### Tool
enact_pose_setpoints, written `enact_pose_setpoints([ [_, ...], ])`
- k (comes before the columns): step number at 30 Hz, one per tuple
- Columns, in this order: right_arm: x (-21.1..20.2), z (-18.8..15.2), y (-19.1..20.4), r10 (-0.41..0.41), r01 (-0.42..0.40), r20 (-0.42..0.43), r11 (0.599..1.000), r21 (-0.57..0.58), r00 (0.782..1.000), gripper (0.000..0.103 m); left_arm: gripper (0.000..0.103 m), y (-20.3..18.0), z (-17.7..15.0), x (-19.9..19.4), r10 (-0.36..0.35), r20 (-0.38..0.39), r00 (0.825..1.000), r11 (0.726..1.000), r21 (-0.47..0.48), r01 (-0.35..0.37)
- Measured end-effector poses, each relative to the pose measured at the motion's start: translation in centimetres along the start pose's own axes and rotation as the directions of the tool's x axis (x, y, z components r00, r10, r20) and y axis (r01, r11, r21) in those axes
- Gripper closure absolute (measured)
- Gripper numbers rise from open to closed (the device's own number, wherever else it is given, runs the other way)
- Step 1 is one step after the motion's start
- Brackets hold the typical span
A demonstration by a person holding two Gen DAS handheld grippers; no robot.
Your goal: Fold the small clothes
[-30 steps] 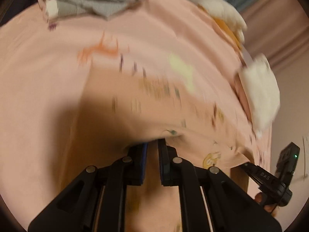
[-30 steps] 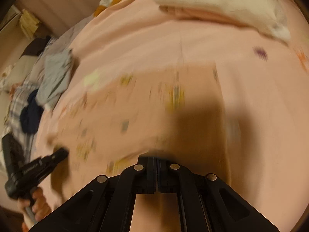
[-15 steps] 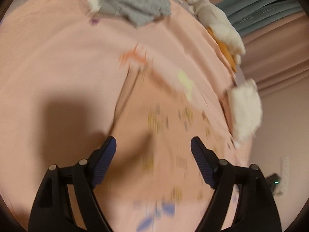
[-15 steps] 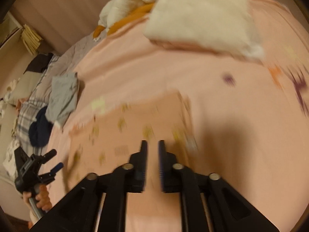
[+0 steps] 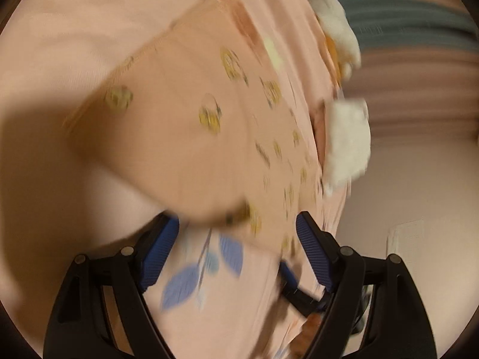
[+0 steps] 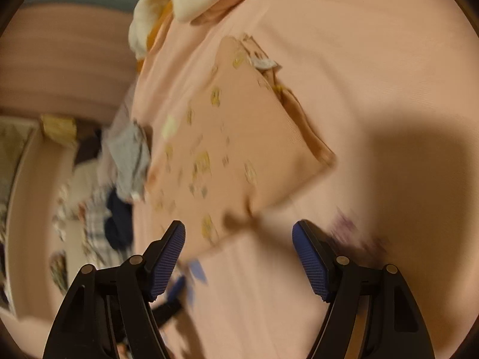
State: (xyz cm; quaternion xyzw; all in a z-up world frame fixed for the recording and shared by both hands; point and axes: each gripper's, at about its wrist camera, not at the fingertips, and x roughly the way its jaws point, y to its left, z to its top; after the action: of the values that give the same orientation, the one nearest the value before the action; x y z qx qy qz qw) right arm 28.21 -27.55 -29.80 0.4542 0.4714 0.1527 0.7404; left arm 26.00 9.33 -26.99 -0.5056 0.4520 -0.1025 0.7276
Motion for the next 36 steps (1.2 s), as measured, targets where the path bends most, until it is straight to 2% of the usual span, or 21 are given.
enact_pose_setpoints([
  [2, 1.1, 0.9, 0.0, 0.019, -0.019, 0.012, 1.0, 0.025, 1.0, 0.027, 0.023, -0.3, 1.0, 0.7, -0.018, 0.05, 0.999, 1.0, -0.016, 0.019],
  [5, 2.1, 2.3, 0.7, 0.041, -0.044, 0.08, 0.998, 0.04, 0.996, 0.027, 0.025, -1.2, 2.3, 2.0, -0.016, 0.107, 0.994, 1.0, -0.017, 0.018],
  [6, 2.7, 2.8, 1.0, 0.044, -0.049, 0.102, 0.998, 0.043, 0.994, 0.028, 0.033, -1.6, 2.8, 2.5, 0.005, 0.123, 0.992, 1.0, -0.017, -0.003],
  [7, 3.2, 3.3, 1.2, 0.041, -0.046, 0.115, 0.998, 0.043, 0.992, 0.036, 0.054, -1.8, 3.2, 2.9, 0.031, 0.13, 0.991, 0.999, -0.02, -0.029],
  [8, 3.3, 3.6, 1.3, 0.03, -0.035, 0.124, 0.999, 0.042, 0.992, 0.043, 0.07, -1.9, 3.7, 3.3, 0.078, 0.138, 0.987, 0.997, -0.032, -0.074],
  [9, 3.7, 3.9, 1.4, 0.008, -0.012, 0.127, 0.999, 0.038, 0.992, 0.067, 0.09, -1.6, 4.1, 3.5, 0.119, 0.135, 0.984, 0.992, -0.049, -0.114],
  [10, 4.2, 4.2, 1.4, -0.023, 0.02, 0.119, 0.999, 0.032, 0.993, 0.09, 0.09, -1.2, 4.4, 3.7, 0.117, 0.12, 0.986, 0.992, -0.054, -0.111],
  [11, 4.2, 4.3, 0.8, -0.043, 0.041, 0.109, 0.999, 0.028, 0.993, 0.091, 0.091, -1.1, 4.5, 3.7, 0.102, 0.12, 0.988, 0.994, -0.047, -0.097],
  [14, 3.5, 4.1, -0.5, 0.042, -0.047, 0.111, 0.998, 0.045, 0.993, 0.092, 0.093, -1.4, 3.8, 2.5, 0.118, 0.13, 0.984, 0.993, -0.009, -0.118],
  [17, 1.8, 3.2, -0.5, 0.09, -0.095, 0.107, 0.994, 0.045, 0.99, 0.092, 0.095, -2.6, 2.2, 0.3, 0.14, 0.156, 0.978, 0.984, 0.086, -0.155],
  [18, 1.0, 2.4, -0.2, 0.095, -0.099, 0.1, 0.995, 0.032, 0.99, 0.092, 0.095, -2.8, 1.3, -0.9, 0.134, 0.148, 0.98, 0.981, 0.117, -0.152],
  [20, -1.1, 0.7, 0.5, 0.097, -0.095, 0.086, 0.995, -0.031, 0.992, 0.092, 0.095, -2.5, -0.4, -2.8, 0.098, 0.125, 0.987, 0.988, 0.109, -0.112],
  [22, -2.8, -1.1, 0.8, 0.076, -0.069, 0.075, 0.993, -0.093, 0.994, 0.093, 0.095, -1.9, -2.9, -4.9, 0.049, 0.107, 0.993, 0.991, 0.118, -0.062],
  [23, -3.6, -2.1, 0.6, 0.062, -0.055, 0.068, 0.992, -0.112, 0.996, 0.092, 0.095, -1.4, -4.4, -5.9, 0.046, 0.111, 0.993, 0.99, 0.128, -0.06],
  [26, -5.3, -5.3, -0.9, 0.044, -0.038, 0.044, 0.992, -0.12, 0.998, 0.092, 0.094, 0.5, -8.1, -6.5, 0.096, 0.122, 0.988, 0.983, 0.142, -0.113],
  [28, -5.5, -6.9, -2.1, -0.009, 0.013, 0.032, 0.992, -0.128, 0.999, 0.092, 0.092, 2.1, -9.9, -6.3, 0.153, 0.145, 0.978, 0.967, 0.18, -0.179],
  [30, -5.3, -7.9, -3.2, -0.063, 0.07, 0.052, 0.987, -0.145, 0.997, 0.092, 0.091, 3.2, -10.9, -6.4, 0.133, 0.172, 0.976, 0.96, 0.223, -0.17],
  [32, -5.5, -7.9, -3.6, -0.047, 0.055, 0.06, 0.989, -0.14, 0.997, 0.092, 0.091, 3.2, -11.4, -7.3, 0.13, 0.206, 0.97, 0.944, 0.275, -0.185],
  [34, -6.1, -7.4, -3.2, -0.095, 0.105, 0.064, 0.978, -0.178, 0.993, 0.093, 0.09, 3.8, -11.4, -7.9, 0.121, 0.242, 0.963, 0.954, 0.238, -0.18],
  [36, -7.1, -7.4, -3.0, -0.136, 0.158, 0.123, 0.969, -0.188, 0.983, 0.093, 0.09, 4.2, -11.5, -7.9, 0.134, 0.243, 0.961, 0.954, 0.231, -0.192],
])
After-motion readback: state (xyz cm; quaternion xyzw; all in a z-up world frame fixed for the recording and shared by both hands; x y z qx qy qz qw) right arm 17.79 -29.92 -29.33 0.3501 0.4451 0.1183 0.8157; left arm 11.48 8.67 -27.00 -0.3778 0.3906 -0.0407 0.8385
